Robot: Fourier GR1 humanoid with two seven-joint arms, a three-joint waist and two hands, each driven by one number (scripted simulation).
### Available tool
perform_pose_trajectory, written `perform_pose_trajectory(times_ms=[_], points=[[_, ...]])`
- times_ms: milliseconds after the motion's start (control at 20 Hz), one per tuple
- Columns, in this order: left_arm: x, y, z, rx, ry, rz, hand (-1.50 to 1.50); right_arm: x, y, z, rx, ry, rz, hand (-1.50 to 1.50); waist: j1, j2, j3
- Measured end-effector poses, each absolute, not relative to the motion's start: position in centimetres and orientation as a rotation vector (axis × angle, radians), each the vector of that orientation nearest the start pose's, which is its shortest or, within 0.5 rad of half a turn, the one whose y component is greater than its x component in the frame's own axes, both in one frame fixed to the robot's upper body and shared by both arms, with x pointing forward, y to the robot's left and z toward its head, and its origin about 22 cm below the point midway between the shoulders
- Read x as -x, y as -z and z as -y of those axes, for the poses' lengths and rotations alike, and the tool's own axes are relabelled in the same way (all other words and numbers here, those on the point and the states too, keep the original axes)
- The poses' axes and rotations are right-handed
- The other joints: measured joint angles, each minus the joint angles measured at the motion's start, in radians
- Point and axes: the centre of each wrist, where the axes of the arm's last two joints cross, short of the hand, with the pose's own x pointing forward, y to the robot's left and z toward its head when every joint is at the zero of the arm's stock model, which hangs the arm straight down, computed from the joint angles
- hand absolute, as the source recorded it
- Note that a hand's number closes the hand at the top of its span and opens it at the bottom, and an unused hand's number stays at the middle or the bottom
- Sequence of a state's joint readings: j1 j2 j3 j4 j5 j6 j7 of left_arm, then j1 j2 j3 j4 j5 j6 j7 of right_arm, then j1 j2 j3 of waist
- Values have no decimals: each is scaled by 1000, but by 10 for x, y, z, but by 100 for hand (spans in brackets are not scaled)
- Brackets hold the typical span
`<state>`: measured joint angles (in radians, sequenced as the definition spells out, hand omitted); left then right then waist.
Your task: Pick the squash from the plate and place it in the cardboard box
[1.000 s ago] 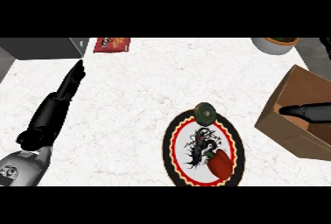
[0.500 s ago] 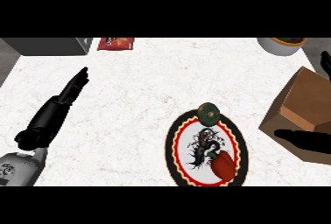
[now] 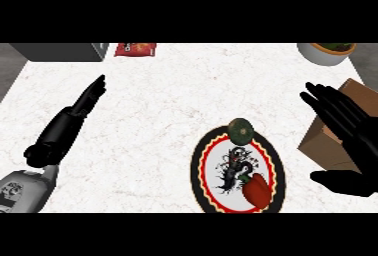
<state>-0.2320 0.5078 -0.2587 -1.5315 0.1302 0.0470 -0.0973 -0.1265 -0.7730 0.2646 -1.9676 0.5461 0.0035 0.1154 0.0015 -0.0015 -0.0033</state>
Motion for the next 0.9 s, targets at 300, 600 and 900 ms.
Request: perform_pose_trajectory(times_ms=[300, 600, 900], points=[[-290, -66, -266, -99, 536, 1757, 0, -220, -153, 212, 914, -1406, 1512, -150, 10, 1, 0], [-291, -66, -266, -92, 535, 1750, 0, -224, -154, 162, 963, -1473, 1328, -150, 10, 1, 1], [-295, -67, -269, -93, 536, 1746, 0, -227, -142, 125, 953, -1475, 1224, -150, 4, 1, 2]])
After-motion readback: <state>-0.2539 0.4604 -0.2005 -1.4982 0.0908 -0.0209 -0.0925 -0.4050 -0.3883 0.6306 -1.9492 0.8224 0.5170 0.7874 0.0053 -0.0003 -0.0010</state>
